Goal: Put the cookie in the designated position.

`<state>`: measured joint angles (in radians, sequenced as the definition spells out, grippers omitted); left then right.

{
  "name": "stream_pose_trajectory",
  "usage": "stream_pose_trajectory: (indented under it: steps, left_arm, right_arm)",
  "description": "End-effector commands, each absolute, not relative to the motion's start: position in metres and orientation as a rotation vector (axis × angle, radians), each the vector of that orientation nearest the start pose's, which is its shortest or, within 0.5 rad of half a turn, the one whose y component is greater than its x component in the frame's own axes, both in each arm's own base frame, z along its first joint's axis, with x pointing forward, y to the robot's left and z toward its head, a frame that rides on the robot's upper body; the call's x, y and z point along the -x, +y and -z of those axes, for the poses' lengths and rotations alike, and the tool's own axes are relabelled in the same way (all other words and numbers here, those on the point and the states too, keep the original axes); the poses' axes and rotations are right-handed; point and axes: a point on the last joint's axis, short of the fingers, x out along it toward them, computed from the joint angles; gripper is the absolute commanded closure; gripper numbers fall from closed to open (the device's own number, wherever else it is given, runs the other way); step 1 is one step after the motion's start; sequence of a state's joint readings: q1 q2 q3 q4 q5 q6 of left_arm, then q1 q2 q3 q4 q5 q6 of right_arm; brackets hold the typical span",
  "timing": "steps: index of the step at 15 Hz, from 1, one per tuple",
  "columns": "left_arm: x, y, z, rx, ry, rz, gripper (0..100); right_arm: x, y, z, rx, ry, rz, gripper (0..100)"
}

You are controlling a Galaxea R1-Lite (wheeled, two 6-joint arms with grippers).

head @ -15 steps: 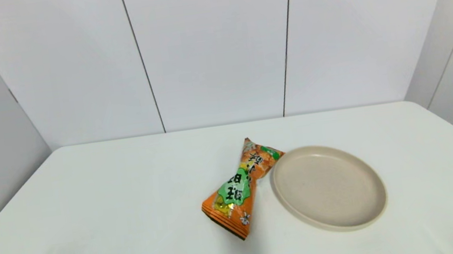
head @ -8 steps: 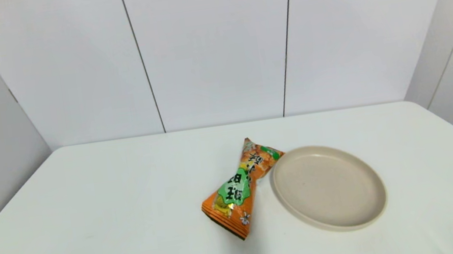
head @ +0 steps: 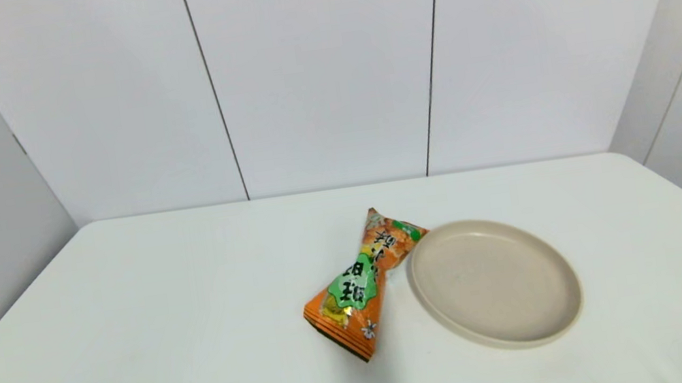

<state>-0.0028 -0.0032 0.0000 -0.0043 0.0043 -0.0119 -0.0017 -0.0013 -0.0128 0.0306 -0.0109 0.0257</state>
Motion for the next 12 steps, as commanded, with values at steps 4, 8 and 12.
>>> stream_pose_trajectory:
  steps: [4, 8, 12]
  left_arm:
    - [0.023, 0.0001, -0.0759, 0.012, -0.008, 0.0, 0]
    - [0.023, 0.0002, -0.0759, 0.012, -0.008, -0.001, 0]
    - [0.023, 0.0002, -0.0759, 0.012, -0.008, -0.001, 0]
  right_arm:
    - [0.0239, -0.0002, -0.0757, -0.028, 0.017, 0.014, 0]
    - [0.0238, -0.0002, -0.0757, -0.028, 0.018, 0.013, 0]
    - [0.0239, -0.0002, -0.0757, -0.028, 0.017, 0.013, 0]
